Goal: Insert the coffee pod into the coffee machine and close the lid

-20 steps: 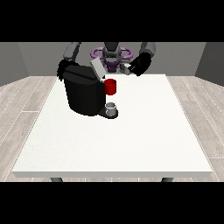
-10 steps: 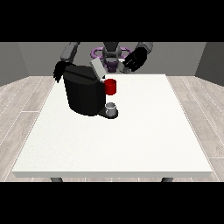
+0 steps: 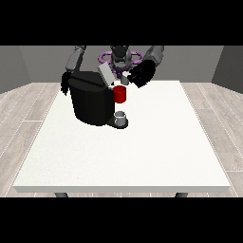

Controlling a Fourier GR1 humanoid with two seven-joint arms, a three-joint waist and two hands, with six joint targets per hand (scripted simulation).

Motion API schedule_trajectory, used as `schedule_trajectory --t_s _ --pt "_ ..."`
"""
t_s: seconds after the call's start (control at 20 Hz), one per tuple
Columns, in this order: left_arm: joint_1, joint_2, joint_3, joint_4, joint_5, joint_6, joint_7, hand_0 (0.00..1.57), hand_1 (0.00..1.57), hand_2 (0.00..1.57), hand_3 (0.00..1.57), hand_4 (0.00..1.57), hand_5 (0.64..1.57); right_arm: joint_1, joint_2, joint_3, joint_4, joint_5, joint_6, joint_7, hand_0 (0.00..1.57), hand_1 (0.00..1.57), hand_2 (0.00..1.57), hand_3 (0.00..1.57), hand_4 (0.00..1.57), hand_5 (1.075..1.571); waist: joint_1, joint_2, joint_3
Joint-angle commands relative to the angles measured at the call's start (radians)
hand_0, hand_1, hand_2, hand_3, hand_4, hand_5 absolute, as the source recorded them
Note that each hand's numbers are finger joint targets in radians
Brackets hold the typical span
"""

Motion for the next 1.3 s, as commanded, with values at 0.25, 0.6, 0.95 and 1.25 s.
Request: schedule_trajectory --t_s 0.25,0.6,0.95,1.25 --pt "-0.064 0.025 0.040 0.054 0.009 0.061 0.014 1.51 1.51 1.50 1.43 0.60 1.571 -0.029 0.007 0.022 0.032 0.015 0.018 -0.002 0.00 0.00 0.00 0.00 0.23 1.571 -0.037 0.049 0.0000" --pt "-0.162 0.065 0.072 0.078 0.036 0.045 0.036 1.47 1.47 1.49 1.39 0.63 1.571 -0.146 -0.039 -0.018 0.067 0.005 0.027 -0.026 0.00 0.00 0.00 0.00 0.19 1.571 -0.054 0.140 0.0002" --pt "-0.184 0.131 0.072 0.104 0.023 0.019 0.010 1.52 1.52 1.53 1.44 0.70 1.571 -0.134 -0.009 0.008 0.076 0.026 0.018 -0.054 0.00 0.00 0.00 0.00 0.25 1.571 -0.085 0.178 0.0003" --pt "-0.148 0.146 0.073 0.118 0.004 0.075 -0.057 1.43 1.43 1.46 1.36 0.61 1.571 -0.174 -0.025 -0.009 0.051 -0.006 0.034 0.009 0.00 0.00 0.00 0.00 0.27 1.571 -0.094 0.178 -0.0001"
